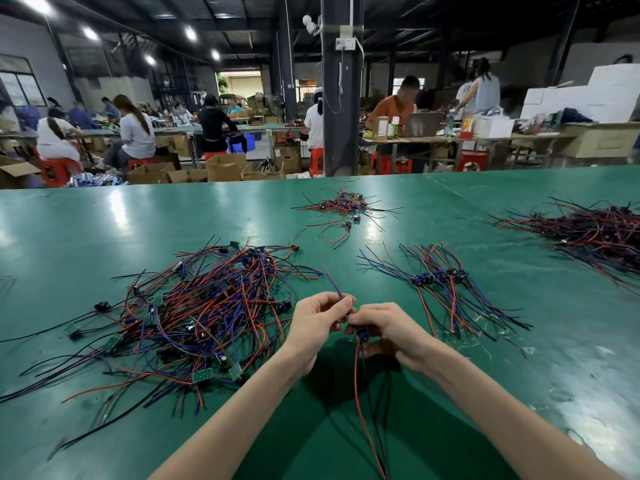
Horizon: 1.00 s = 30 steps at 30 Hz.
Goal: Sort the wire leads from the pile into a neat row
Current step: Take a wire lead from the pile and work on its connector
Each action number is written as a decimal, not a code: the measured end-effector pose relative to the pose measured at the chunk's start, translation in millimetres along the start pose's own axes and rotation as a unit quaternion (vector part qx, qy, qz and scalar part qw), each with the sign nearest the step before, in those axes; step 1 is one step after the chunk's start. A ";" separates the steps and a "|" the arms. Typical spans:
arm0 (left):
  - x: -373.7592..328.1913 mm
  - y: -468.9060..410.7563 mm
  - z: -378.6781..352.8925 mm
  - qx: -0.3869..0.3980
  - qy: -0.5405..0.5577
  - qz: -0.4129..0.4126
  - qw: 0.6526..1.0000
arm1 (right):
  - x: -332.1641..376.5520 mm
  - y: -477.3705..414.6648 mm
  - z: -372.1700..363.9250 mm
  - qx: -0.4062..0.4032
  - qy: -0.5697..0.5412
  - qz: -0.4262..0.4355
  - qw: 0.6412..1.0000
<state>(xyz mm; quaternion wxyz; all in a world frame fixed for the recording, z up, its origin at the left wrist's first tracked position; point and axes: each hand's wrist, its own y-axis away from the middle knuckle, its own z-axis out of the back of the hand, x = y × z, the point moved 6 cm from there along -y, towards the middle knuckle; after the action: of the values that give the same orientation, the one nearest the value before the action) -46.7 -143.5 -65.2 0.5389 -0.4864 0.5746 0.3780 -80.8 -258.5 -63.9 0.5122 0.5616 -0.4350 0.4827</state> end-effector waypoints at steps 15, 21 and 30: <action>-22.7 -7.0 24.3 -0.104 -0.212 -0.149 0.960 | 1.8 -0.7 -5.3 -0.056 0.000 0.024 0.998; -30.2 -13.9 56.7 -0.169 -0.222 -0.141 0.950 | 1.1 0.7 -12.2 -0.027 0.038 0.043 0.998; -24.0 -20.9 73.0 -0.200 -0.153 -0.092 0.963 | 0.7 2.2 -15.1 -0.004 0.073 0.049 0.996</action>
<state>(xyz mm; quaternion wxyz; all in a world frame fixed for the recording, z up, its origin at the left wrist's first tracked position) -9.4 -74.9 -49.4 0.5445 -0.5714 0.3510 0.5038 -84.3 -243.6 -62.7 0.5204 0.5005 -0.4254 0.5456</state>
